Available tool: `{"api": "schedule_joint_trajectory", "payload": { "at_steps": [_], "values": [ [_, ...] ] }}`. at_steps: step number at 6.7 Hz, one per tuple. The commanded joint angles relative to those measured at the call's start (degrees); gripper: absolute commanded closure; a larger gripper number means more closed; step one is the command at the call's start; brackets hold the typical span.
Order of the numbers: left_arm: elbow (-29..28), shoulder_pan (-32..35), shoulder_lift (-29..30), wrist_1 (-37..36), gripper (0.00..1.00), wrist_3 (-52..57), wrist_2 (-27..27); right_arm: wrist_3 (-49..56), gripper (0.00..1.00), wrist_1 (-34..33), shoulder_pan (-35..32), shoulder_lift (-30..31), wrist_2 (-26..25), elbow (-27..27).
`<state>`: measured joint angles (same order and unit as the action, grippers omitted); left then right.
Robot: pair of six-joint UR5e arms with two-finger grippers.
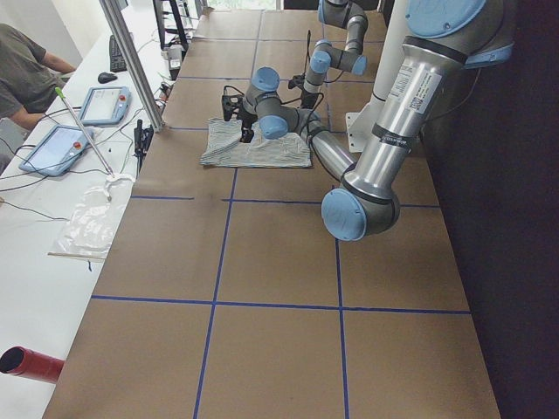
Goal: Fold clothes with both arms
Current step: 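Move both grippers to the shirt edge nearest the robot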
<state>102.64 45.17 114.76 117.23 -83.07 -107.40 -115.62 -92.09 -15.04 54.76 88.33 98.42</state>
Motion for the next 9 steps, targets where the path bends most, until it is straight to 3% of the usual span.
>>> {"api": "schedule_joint_trajectory", "payload": {
  "at_steps": [1, 2, 3, 7, 9],
  "values": [
    [0.8, 0.0, -0.5, 0.0, 0.0, -0.1, 0.0, 0.2, 0.5, -0.1, 0.1, -0.3, 0.0, -0.2],
    [0.8, 0.0, -0.5, 0.0, 0.0, -0.1, 0.0, 0.2, 0.87, -0.1, 0.1, -0.2, 0.1, -0.2],
    [0.9, 0.0, -0.6, 0.0, 0.0, -0.1, 0.0, 0.4, 1.0, 0.0, 0.1, -0.3, 0.3, -0.2],
    [2.6, -0.2, -0.5, 0.0, 0.0, -3.8, -0.2, 1.6, 1.0, -0.2, 0.1, -0.4, 0.7, 1.8],
    [5.9, -8.6, -0.9, 0.5, 0.0, -13.1, 0.6, 1.6, 1.0, -0.8, -0.1, 1.4, 1.6, 5.1]
  ]
}}
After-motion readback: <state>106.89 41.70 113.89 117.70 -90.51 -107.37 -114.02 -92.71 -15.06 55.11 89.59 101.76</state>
